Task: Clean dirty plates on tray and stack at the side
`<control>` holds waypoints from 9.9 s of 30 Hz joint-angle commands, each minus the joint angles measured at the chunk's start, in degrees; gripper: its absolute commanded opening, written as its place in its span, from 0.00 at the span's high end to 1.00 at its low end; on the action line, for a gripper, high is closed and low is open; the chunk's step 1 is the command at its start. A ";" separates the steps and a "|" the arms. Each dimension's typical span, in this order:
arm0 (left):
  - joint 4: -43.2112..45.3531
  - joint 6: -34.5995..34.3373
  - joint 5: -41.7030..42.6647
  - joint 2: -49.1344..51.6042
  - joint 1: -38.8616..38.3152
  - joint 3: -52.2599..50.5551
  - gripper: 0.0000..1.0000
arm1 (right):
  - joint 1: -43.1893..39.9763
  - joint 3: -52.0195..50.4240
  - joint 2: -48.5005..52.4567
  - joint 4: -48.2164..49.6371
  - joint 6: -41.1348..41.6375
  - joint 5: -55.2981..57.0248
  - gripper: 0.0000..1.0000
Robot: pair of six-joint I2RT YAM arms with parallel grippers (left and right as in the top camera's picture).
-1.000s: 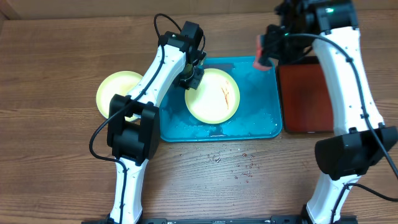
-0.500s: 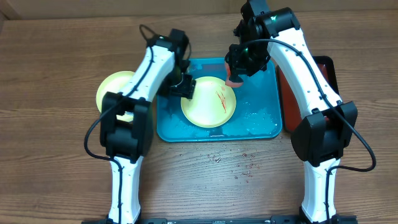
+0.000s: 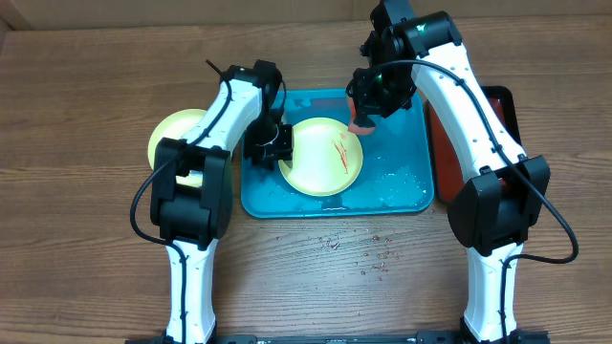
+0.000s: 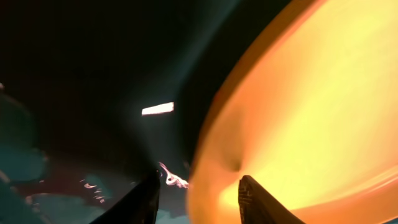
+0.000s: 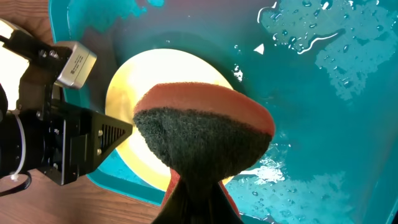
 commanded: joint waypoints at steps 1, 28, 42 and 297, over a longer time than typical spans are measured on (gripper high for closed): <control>1.36 -2.67 0.98 -0.07 -0.35 -0.81 0.81 | -0.13 0.72 0.11 -0.04 0.00 0.42 0.96; 8.55 1.99 -11.74 -0.07 -0.22 -0.79 0.96 | 3.89 -10.34 8.46 10.58 4.28 2.58 0.96; 8.22 6.10 -4.72 -0.07 0.35 -0.79 0.96 | 5.42 -24.02 8.52 20.68 7.28 -2.97 0.96; 8.90 -4.28 -83.45 -21.73 -23.26 -0.61 0.96 | -9.53 0.83 -6.51 2.01 14.32 12.83 0.95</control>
